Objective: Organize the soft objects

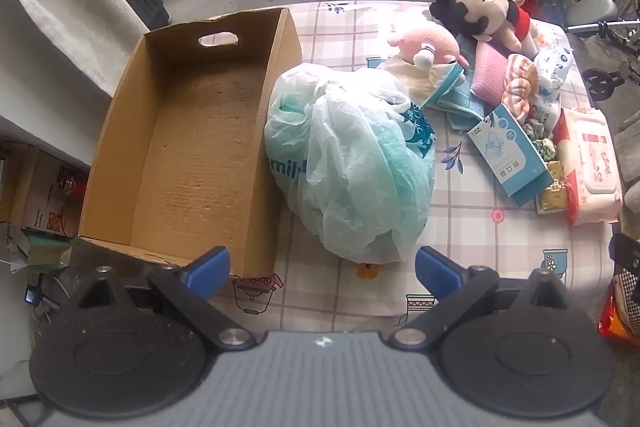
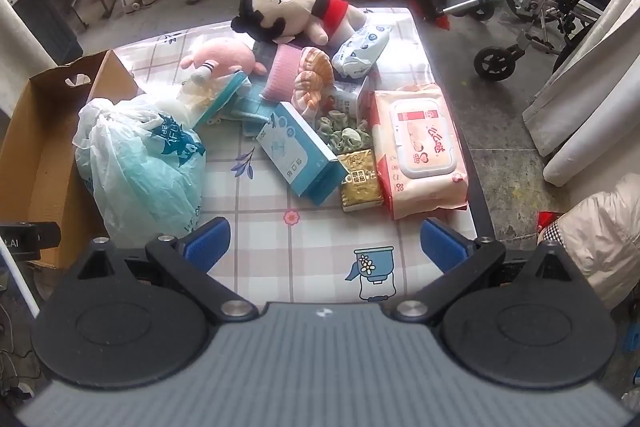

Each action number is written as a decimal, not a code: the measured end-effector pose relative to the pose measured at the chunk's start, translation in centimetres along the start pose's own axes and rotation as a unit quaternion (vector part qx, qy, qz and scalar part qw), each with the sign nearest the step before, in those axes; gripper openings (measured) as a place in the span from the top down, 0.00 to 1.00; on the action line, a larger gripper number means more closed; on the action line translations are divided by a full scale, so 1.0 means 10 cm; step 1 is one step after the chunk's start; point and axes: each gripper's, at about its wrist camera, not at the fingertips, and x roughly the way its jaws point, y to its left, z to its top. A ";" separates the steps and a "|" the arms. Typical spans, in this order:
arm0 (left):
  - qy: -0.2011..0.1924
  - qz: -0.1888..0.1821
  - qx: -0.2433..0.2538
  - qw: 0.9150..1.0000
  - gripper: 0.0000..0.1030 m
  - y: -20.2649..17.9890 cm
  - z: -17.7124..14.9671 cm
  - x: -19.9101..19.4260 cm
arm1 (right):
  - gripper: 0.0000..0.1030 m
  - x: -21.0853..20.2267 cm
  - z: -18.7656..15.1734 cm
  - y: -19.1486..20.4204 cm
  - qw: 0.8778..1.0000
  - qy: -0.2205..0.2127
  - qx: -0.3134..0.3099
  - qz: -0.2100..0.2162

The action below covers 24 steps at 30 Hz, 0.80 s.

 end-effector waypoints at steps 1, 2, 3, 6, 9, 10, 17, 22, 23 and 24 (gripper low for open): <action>0.002 -0.001 -0.001 1.000 0.03 0.01 0.00 0.01 | 0.01 0.00 0.00 0.00 1.000 0.001 0.001 0.001; 0.004 -0.002 -0.003 1.000 0.03 0.02 0.00 0.02 | 0.01 -0.01 0.00 0.00 1.000 0.002 0.002 0.001; 0.005 -0.003 -0.005 1.000 0.03 0.02 0.00 0.03 | 0.01 -0.01 0.00 0.01 1.000 0.003 0.002 0.001; 0.008 -0.005 -0.007 1.000 0.03 0.04 -0.01 0.03 | 0.01 0.00 -0.01 0.01 1.000 0.004 0.002 -0.003; 0.009 -0.005 -0.004 1.000 0.03 0.03 -0.01 0.05 | 0.01 0.01 -0.01 0.00 1.000 0.005 0.006 -0.004; 0.009 -0.006 -0.003 1.000 0.03 0.03 -0.01 0.05 | 0.01 0.01 0.00 0.01 1.000 0.005 0.006 -0.005; 0.009 -0.011 0.003 1.000 0.03 0.00 -0.01 0.05 | 0.01 0.02 0.01 0.02 1.000 0.006 0.006 -0.009; 0.012 -0.014 0.004 1.000 0.03 0.00 0.00 0.06 | 0.01 0.03 0.02 0.03 1.000 0.006 0.006 -0.010; 0.012 -0.013 0.004 1.000 0.03 0.00 0.00 0.06 | 0.01 0.03 0.02 0.03 1.000 0.006 0.007 -0.010; 0.012 -0.013 0.004 1.000 0.03 0.00 0.00 0.06 | 0.01 0.02 0.02 0.02 1.000 0.006 0.007 -0.010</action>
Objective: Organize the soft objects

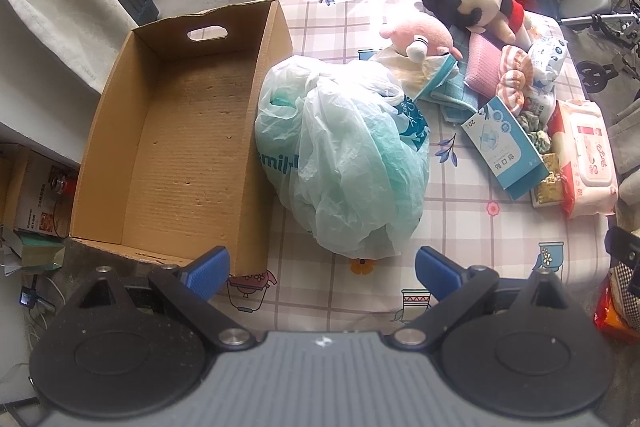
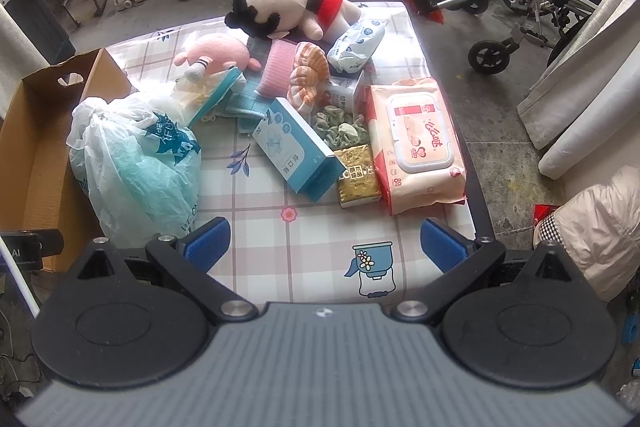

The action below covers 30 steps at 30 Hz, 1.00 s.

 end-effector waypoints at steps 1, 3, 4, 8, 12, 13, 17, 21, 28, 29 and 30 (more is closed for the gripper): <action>0.000 0.000 -0.002 1.000 0.03 0.00 0.00 0.00 | 0.01 0.00 0.00 0.00 1.000 0.000 0.001 0.001; 0.001 0.000 -0.002 1.000 0.03 0.00 0.00 0.00 | 0.01 0.01 0.00 0.01 1.000 0.002 0.002 0.000; 0.001 -0.001 -0.001 1.000 0.03 0.00 0.00 0.00 | 0.01 0.02 0.00 0.02 1.000 0.003 0.002 -0.001; 0.002 -0.001 0.001 1.000 0.03 0.01 0.00 0.02 | 0.01 0.04 0.01 0.04 1.000 0.004 0.003 -0.003; 0.003 -0.001 0.001 1.000 0.03 0.02 0.00 0.04 | 0.01 0.04 0.01 0.04 1.000 0.004 0.003 -0.003; 0.003 -0.002 0.001 1.000 0.03 0.03 0.01 0.04 | 0.01 0.04 0.01 0.04 1.000 0.005 0.002 -0.003; 0.004 -0.002 0.002 1.000 0.03 0.05 0.01 0.06 | 0.01 0.05 0.01 0.05 1.000 0.005 0.003 -0.003; 0.004 -0.002 0.001 1.000 0.03 0.05 0.01 0.06 | 0.01 0.05 0.01 0.05 1.000 0.006 0.001 -0.003; 0.005 -0.001 0.003 1.000 0.03 0.08 0.01 0.09 | 0.01 0.06 0.02 0.07 1.000 0.006 0.002 -0.004; 0.006 -0.001 0.003 1.000 0.03 0.08 0.00 0.10 | 0.01 0.06 0.02 0.07 1.000 0.006 0.002 -0.004; 0.006 -0.002 0.004 1.000 0.03 0.08 0.00 0.10 | 0.01 0.06 0.02 0.07 1.000 0.007 0.002 -0.004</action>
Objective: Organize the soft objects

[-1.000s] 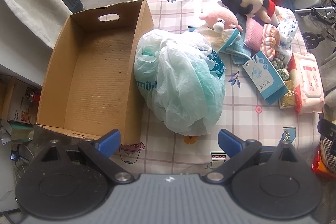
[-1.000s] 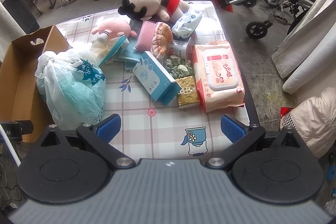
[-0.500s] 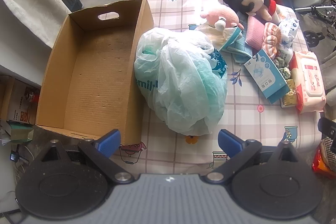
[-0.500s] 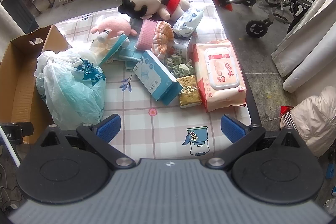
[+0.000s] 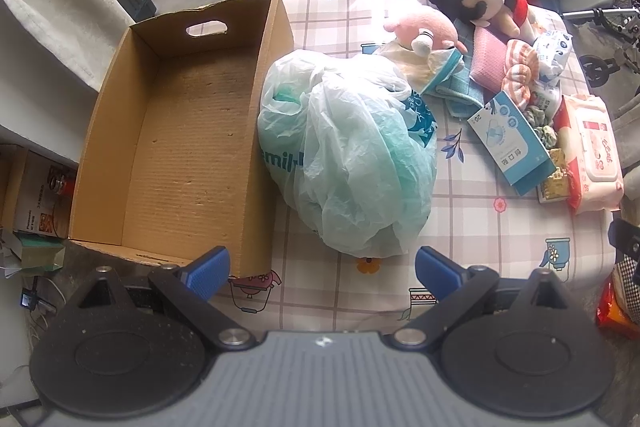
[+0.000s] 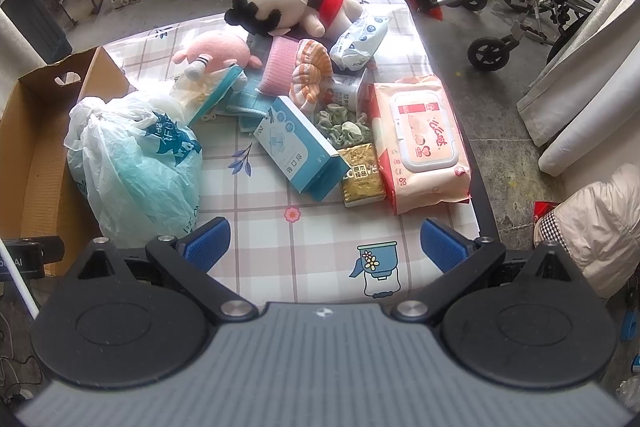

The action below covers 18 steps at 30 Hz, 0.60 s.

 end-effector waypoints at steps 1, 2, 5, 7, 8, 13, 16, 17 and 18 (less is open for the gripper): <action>0.000 0.000 0.000 1.000 0.03 0.00 0.00 0.00 | 0.01 0.00 0.00 0.00 1.000 0.000 0.000 0.000; 0.001 0.000 0.001 1.000 0.03 0.00 0.00 0.00 | 0.01 0.00 0.00 0.00 1.000 0.000 0.000 0.000; 0.002 -0.002 0.003 1.000 0.03 0.00 0.01 0.01 | 0.01 0.01 0.00 0.01 1.000 0.001 0.000 -0.001; 0.003 -0.003 0.005 1.000 0.03 -0.01 0.01 0.02 | 0.01 0.02 0.00 0.02 1.000 0.001 0.000 -0.003; 0.004 -0.004 0.006 1.000 0.03 -0.02 0.01 0.02 | 0.01 0.03 0.01 0.02 1.000 0.002 0.001 -0.004; 0.005 -0.010 0.013 1.000 0.03 -0.05 0.04 0.04 | 0.01 0.06 0.01 0.00 1.000 0.005 0.004 -0.009; 0.005 -0.016 0.018 1.000 0.03 -0.07 0.06 0.05 | 0.01 0.05 0.01 -0.02 1.000 0.003 0.005 -0.014; 0.004 -0.019 0.020 1.000 0.03 -0.08 0.08 0.06 | 0.01 0.04 0.01 -0.03 1.000 0.001 0.005 -0.015; 0.002 -0.023 0.022 0.999 0.03 -0.09 0.09 0.06 | 0.01 0.03 0.02 -0.05 1.000 -0.003 0.006 -0.015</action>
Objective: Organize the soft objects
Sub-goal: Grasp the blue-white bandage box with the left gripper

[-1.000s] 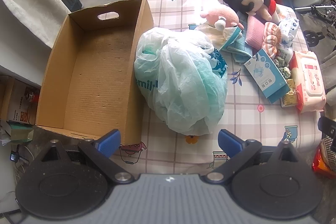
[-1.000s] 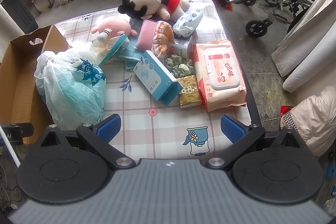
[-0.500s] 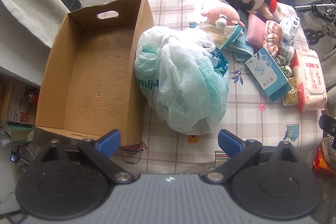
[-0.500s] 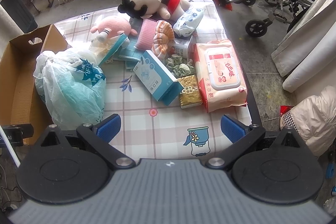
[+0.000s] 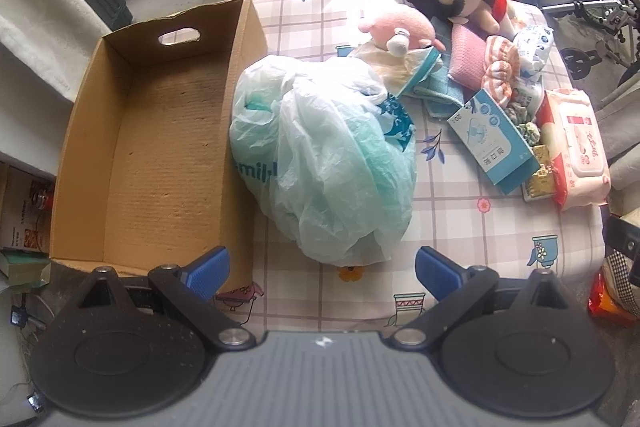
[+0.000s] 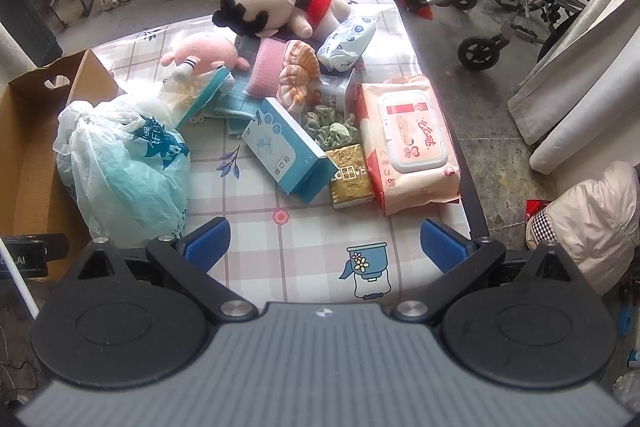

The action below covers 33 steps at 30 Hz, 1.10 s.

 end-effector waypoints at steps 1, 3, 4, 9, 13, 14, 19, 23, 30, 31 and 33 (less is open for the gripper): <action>-0.003 -0.004 0.002 1.000 0.03 -0.01 0.01 0.01 | 0.01 -0.01 0.00 -0.02 1.000 -0.004 0.000 0.001; -0.010 -0.012 0.006 1.000 0.03 -0.03 0.04 0.02 | 0.01 -0.04 0.02 -0.07 1.000 -0.014 0.002 0.006; -0.015 -0.017 0.008 1.000 0.03 -0.04 0.06 0.02 | 0.01 -0.04 0.03 -0.10 1.000 -0.020 0.003 0.009; -0.060 -0.049 0.008 0.997 0.03 -0.13 0.14 0.01 | 0.02 -0.02 0.14 -0.31 0.998 -0.052 0.000 0.018; -0.086 -0.100 -0.022 0.991 0.12 -0.20 0.27 0.05 | 0.09 0.21 0.35 -0.48 0.998 -0.055 -0.012 0.041; -0.089 -0.113 -0.032 0.989 0.14 -0.25 0.32 0.07 | 0.13 0.30 0.41 -0.51 0.997 -0.052 -0.019 0.048; -0.061 -0.158 -0.075 0.983 0.15 -0.55 0.63 0.35 | 0.35 0.73 0.62 -0.67 0.995 -0.028 -0.074 0.062; -0.027 -0.184 -0.116 0.976 0.14 -0.88 0.82 0.72 | 0.41 1.06 0.69 -0.88 0.991 -0.002 -0.100 0.084; 0.026 -0.185 -0.187 0.964 0.14 -1.37 0.99 1.41 | 0.41 1.57 0.84 -1.16 0.985 0.034 -0.112 0.124; 0.031 -0.185 -0.199 0.962 0.15 -1.41 1.00 1.49 | 0.41 1.62 0.85 -1.18 0.985 0.036 -0.114 0.128; 0.038 -0.186 -0.220 0.957 0.23 -1.49 1.02 1.64 | 0.41 1.71 0.87 -1.21 0.983 0.041 -0.116 0.137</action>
